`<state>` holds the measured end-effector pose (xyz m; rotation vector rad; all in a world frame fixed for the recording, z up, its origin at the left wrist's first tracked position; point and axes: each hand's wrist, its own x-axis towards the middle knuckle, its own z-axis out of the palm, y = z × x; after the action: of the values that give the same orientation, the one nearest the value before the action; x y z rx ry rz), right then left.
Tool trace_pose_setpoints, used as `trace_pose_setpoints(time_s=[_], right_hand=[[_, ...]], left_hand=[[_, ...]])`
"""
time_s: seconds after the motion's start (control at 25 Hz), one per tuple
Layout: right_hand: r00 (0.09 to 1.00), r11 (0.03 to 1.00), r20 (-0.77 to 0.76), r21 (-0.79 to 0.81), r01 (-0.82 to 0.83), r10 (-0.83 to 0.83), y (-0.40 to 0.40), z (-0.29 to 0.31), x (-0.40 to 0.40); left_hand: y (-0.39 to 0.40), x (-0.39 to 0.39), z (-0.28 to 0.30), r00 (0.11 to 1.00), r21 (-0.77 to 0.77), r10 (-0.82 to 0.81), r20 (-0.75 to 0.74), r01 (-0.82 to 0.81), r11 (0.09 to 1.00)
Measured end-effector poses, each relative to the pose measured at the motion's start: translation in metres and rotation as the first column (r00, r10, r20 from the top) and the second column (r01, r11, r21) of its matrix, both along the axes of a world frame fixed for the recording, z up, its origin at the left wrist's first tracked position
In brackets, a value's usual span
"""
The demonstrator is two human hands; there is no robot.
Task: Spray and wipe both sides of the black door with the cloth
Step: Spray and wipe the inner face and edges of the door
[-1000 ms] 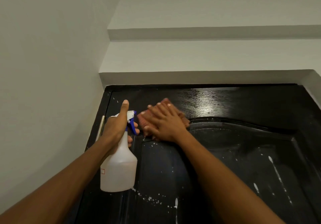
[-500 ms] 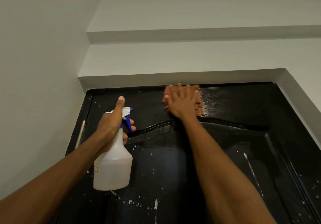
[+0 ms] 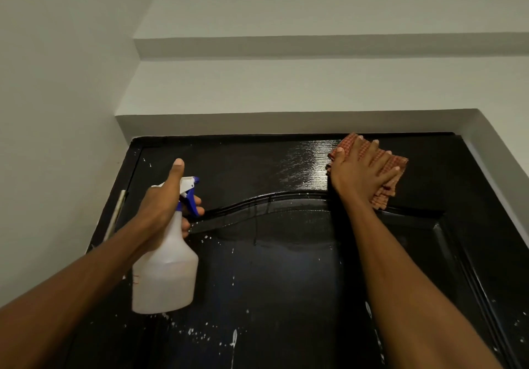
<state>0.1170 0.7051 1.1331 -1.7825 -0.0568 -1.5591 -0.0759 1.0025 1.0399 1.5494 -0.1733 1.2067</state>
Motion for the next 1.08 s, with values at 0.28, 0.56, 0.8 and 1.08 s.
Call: trace_pose_setpoints(time_s=[0.28, 0.56, 0.8, 1.08], right_hand=[[0.987, 0.88, 0.153, -0.475, 0.028, 0.051, 0.168, -0.014, -0.04], [0.939, 0.29, 0.253, -0.94, 0.182, 0.232, 0.305, -0.086, -0.078], [0.941, 0.472, 0.297, -0.861, 0.19, 0.164, 0.286, -0.038, -0.071], [0.986, 0.837, 0.163, -0.544, 0.056, 0.04, 0.339, 0.028, -0.088]], left_hand=[[0.038, -0.037, -0.014, 0.976, -0.099, 0.196, 0.099, -0.186, 0.977], [0.089, -0.07, -0.048, 0.943, -0.077, 0.33, 0.043, -0.326, 0.942], [0.116, -0.081, -0.028, 0.943, -0.041, 0.326, 0.066, -0.324, 0.945], [0.133, -0.078, -0.01, 0.975, -0.016, 0.203, 0.086, -0.202, 0.979]])
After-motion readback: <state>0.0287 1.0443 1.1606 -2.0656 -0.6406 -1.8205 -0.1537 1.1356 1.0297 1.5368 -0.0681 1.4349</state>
